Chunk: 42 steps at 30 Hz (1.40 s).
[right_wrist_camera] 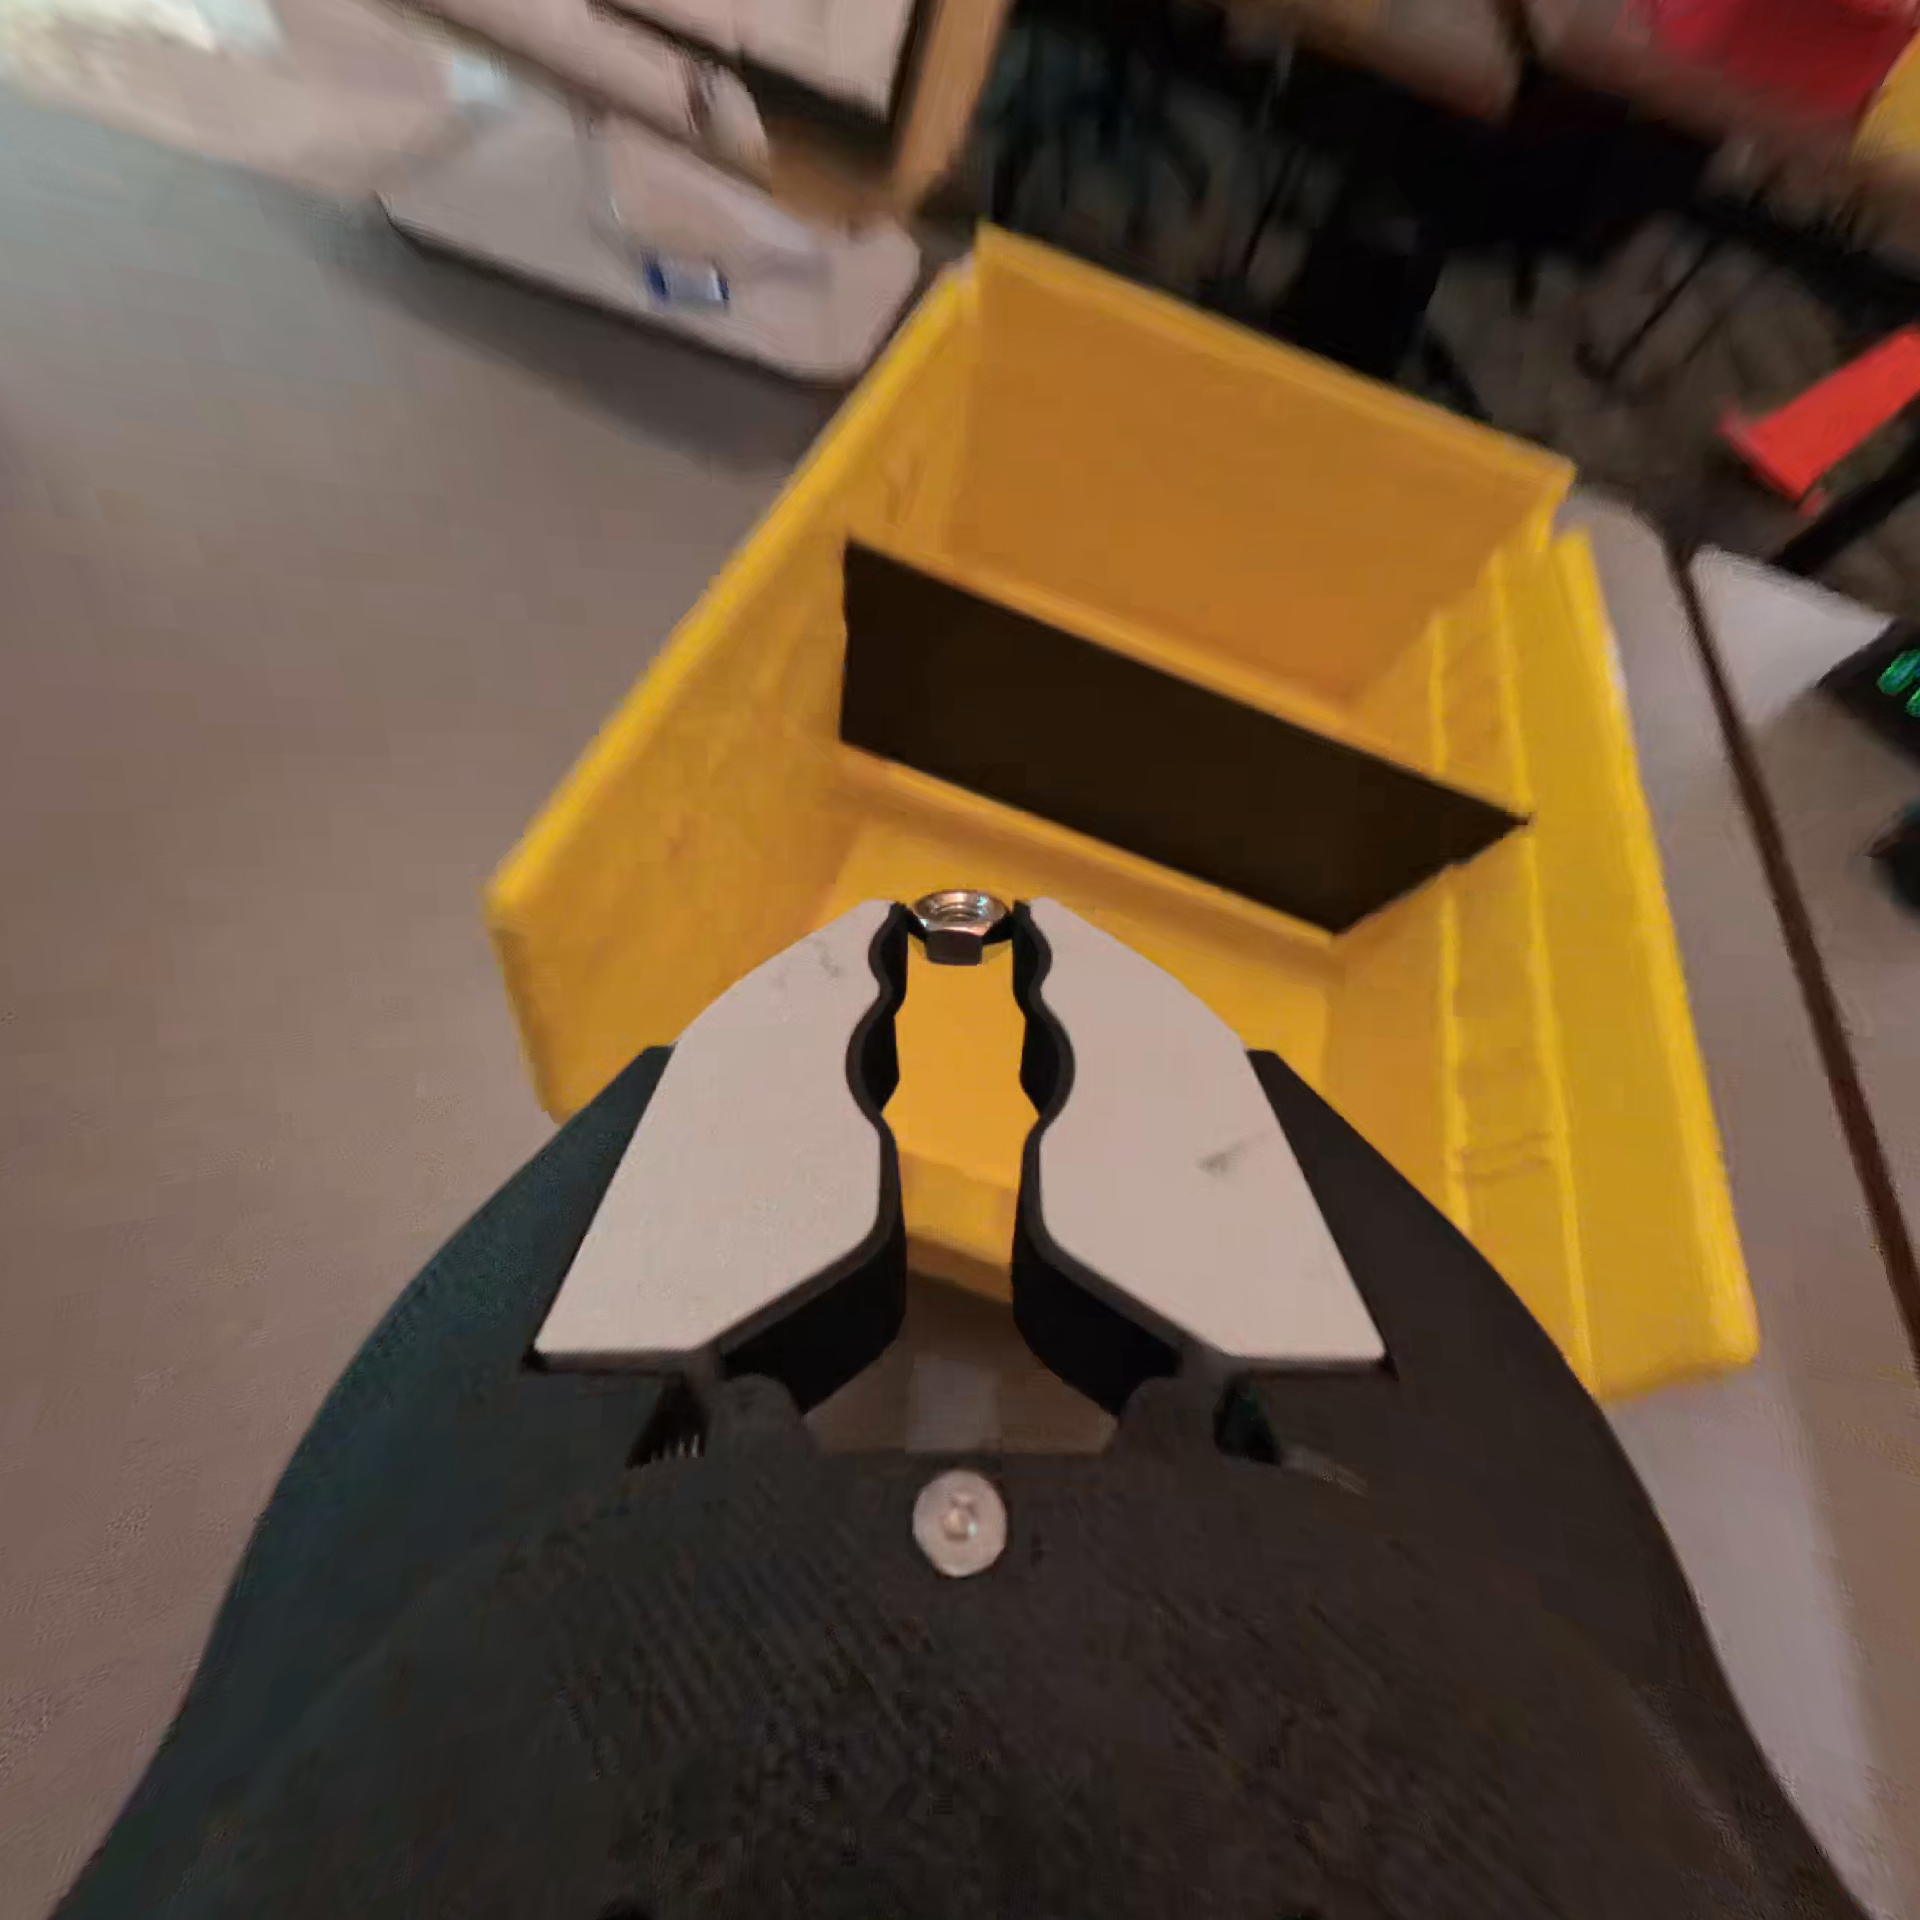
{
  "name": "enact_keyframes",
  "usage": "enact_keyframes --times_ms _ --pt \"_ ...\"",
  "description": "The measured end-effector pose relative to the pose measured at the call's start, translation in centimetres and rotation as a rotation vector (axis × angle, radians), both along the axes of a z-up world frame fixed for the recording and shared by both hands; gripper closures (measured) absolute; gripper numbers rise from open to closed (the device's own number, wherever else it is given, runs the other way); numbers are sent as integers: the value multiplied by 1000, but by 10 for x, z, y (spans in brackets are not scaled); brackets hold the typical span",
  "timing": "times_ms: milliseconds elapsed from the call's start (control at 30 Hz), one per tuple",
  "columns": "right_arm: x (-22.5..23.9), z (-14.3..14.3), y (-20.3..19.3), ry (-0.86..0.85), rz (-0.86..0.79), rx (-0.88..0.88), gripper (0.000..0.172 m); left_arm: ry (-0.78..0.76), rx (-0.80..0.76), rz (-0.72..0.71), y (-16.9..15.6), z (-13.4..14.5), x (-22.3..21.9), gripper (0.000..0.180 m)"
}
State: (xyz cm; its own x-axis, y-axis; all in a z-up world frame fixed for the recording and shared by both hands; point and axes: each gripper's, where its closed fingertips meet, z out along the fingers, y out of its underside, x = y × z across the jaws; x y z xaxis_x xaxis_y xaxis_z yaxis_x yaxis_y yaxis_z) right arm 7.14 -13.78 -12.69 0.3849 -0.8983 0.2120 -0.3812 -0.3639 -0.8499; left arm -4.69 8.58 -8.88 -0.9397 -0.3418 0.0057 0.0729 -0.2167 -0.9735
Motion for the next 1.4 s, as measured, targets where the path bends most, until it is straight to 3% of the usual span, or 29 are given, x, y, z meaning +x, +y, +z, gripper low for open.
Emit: enact_keyframes --times_ms 33,133,167,233,333,400,533,567,700,833,1033,1100,1167,1267,1400 --pt "1 -13 -5 57 -11 2 153 -2 3 5 0 0 0 172" --pt "6 -29 -8 94 -24 25 151 -13 17 15 0 -1 1 172" --pt "7 -28 -8 90 -27 34 141 -16 21 19 0 -1 1 172" --pt "6 -18 -10 65 -38 35 124 -22 30 25 0 -2 1 172" --pt "-2 13 -2 -22 21 40 120 -21 24 25 0 -1 1 172" --pt "-19 35 36 -83 227 98 119 -18 10 18 0 0 0 172" --pt "-96 75 153 -231 857 348 121 -25 0 11 -1 2 -2 172" --pt "-108 78 174 -242 933 406 126 -31 -3 9 -1 2 -3 172" --pt "-120 67 222 -169 1005 514 138 -34 -17 10 1 4 -3 172" --pt "-123 56 237 -184 1022 493 158 -38 -16 5 1 4 -4 172" --pt "-118 52 240 -221 1000 430 163 -40 6 53 2 1 2 172" --pt "-94 53 229 -250 863 349 163 -58 -12 101 5 5 6 160" --pt "-54 63 197 -330 643 220 163 -62 -31 143 10 7 10 148" --pt "20 75 122 -396 286 -77 163 -48 -52 160 14 9 12 146" --pt "94 63 41 -270 13 -264 163 -38 -32 156 12 6 12 146"
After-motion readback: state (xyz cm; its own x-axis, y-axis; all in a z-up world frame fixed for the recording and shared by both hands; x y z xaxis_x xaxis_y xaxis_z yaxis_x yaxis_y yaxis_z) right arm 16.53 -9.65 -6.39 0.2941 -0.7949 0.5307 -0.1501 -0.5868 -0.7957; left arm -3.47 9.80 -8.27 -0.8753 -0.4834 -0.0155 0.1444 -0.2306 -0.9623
